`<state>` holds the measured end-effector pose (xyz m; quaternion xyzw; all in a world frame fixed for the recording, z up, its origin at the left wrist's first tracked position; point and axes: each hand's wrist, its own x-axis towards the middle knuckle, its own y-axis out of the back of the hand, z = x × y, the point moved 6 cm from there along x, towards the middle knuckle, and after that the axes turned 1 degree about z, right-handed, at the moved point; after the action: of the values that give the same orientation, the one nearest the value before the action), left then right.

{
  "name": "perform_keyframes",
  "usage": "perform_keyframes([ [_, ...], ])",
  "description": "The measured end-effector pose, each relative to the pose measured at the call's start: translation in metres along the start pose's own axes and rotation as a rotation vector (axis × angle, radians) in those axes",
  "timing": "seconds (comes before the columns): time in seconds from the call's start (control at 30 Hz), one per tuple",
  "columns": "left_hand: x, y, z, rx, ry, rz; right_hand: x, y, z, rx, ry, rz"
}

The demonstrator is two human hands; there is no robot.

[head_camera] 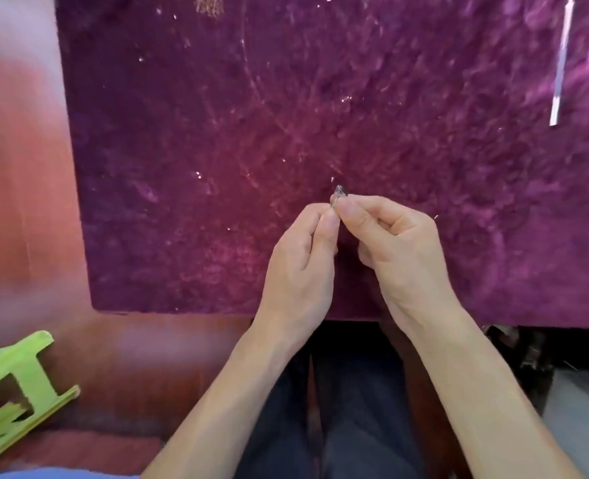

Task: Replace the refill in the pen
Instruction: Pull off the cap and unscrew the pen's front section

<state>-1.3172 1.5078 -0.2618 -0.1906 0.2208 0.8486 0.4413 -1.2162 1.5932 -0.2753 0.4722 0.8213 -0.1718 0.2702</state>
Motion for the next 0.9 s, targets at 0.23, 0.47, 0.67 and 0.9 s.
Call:
perform_keyframes([
  [0.23,0.015,-0.006,-0.01,-0.076,-0.07,-0.009,0.011,0.003,0.006,0.043,0.043,0.003],
  [0.47,0.014,-0.007,-0.003,-0.066,-0.085,-0.005,0.009,0.002,0.005,0.082,-0.037,0.023],
  [0.67,0.013,-0.008,0.003,-0.065,-0.118,-0.028,0.006,0.004,0.002,0.12,-0.037,0.026],
  [0.9,0.013,-0.006,0.002,-0.082,-0.104,-0.021,0.009,0.001,0.001,0.131,-0.02,0.007],
])
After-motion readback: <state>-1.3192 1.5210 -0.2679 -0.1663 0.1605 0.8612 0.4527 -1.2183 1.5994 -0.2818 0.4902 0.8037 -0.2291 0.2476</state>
